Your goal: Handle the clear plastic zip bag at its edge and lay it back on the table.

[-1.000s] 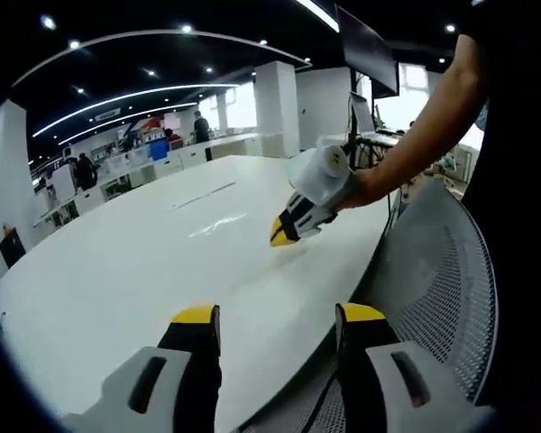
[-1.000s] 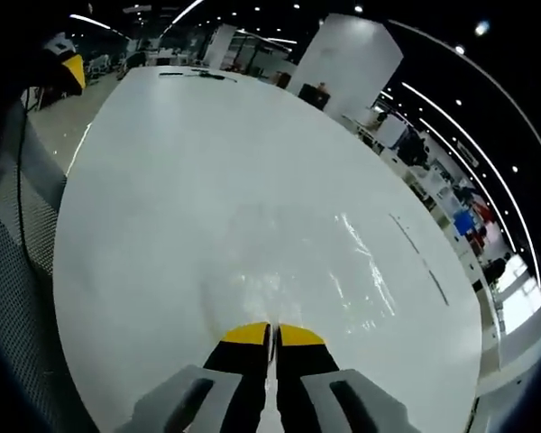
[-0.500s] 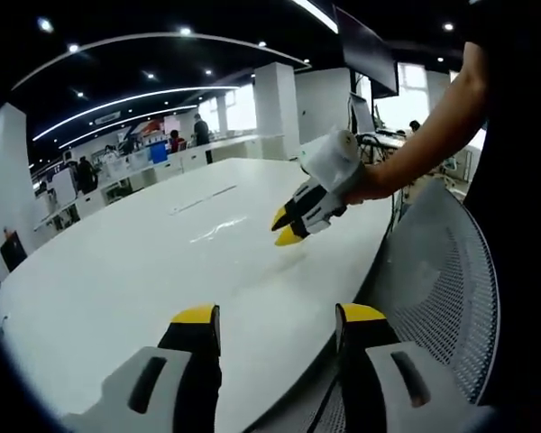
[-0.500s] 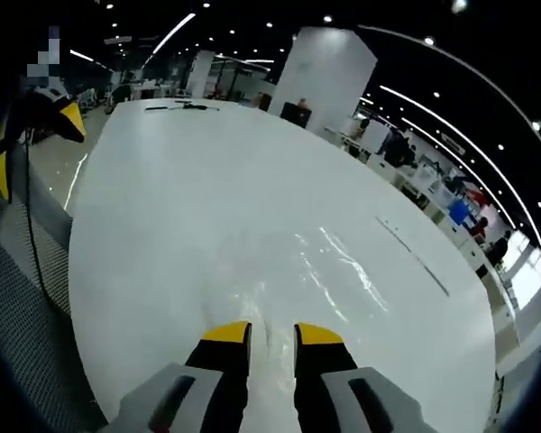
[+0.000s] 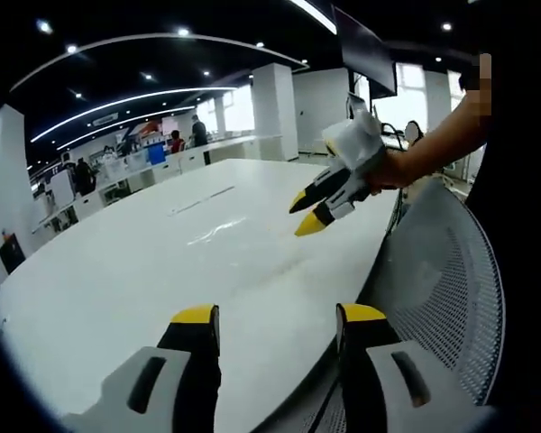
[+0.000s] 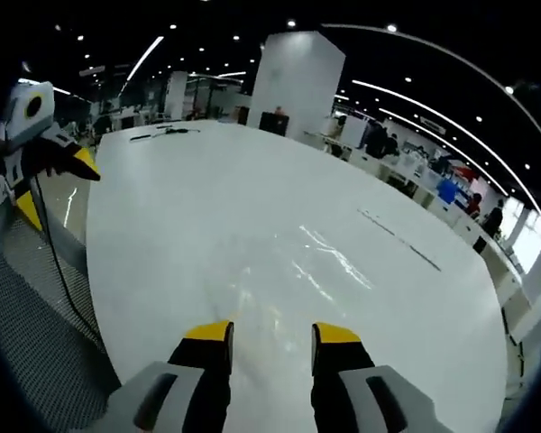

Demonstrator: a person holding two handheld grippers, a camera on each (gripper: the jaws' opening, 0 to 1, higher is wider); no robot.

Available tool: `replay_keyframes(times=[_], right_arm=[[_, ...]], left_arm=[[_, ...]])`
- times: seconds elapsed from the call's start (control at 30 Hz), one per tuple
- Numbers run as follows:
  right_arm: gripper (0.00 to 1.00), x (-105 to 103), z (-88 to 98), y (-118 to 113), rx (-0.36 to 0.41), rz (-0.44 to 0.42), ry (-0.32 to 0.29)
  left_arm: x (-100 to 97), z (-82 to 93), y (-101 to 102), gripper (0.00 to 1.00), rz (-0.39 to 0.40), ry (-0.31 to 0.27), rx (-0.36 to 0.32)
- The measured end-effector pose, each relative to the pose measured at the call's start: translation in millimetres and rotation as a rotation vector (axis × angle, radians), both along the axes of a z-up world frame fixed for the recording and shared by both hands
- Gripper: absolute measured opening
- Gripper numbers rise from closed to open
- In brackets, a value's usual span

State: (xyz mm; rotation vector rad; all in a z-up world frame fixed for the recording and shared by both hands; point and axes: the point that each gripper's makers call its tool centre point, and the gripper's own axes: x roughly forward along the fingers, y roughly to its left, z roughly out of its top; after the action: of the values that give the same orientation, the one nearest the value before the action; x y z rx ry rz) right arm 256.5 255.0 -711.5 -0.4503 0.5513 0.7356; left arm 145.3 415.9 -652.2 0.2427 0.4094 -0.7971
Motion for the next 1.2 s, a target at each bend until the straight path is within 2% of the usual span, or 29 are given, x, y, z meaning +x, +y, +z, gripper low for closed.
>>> replay_keyframes(times=[0.43,0.6,0.87,0.93,1.0,1.2], right_arm=[[0.55,-21,29.0,-36,0.057,-0.033,-0.001],[0.66,-33,33.6,-46,0.064,-0.039,0.004],[0.82,-59,27.1,-64,0.071,-0.067,0.008],[0.87,-63,25.2,-67,0.061,-0.068,-0.014],[0.93,-68,23.6,-66,0.081,-0.065,-0.018],[1.0,-78,16.3,-62,0.13,-0.078,-0.003]], left_arm=[[8.5,-6.8,-3,0.51,-0.014,0.014,-0.002],[7.3,-11.5,-4,0.52,-0.017,0.024,0.003],[5.2,-20.9,-3,0.56,-0.004,0.033,-0.004],[5.1,-25.7,-2,0.56,0.002,0.025,0.008],[5.5,-30.3,0,0.56,0.003,0.018,0.03],[9.8,-29.8,5,0.64,0.014,0.013,-0.002]])
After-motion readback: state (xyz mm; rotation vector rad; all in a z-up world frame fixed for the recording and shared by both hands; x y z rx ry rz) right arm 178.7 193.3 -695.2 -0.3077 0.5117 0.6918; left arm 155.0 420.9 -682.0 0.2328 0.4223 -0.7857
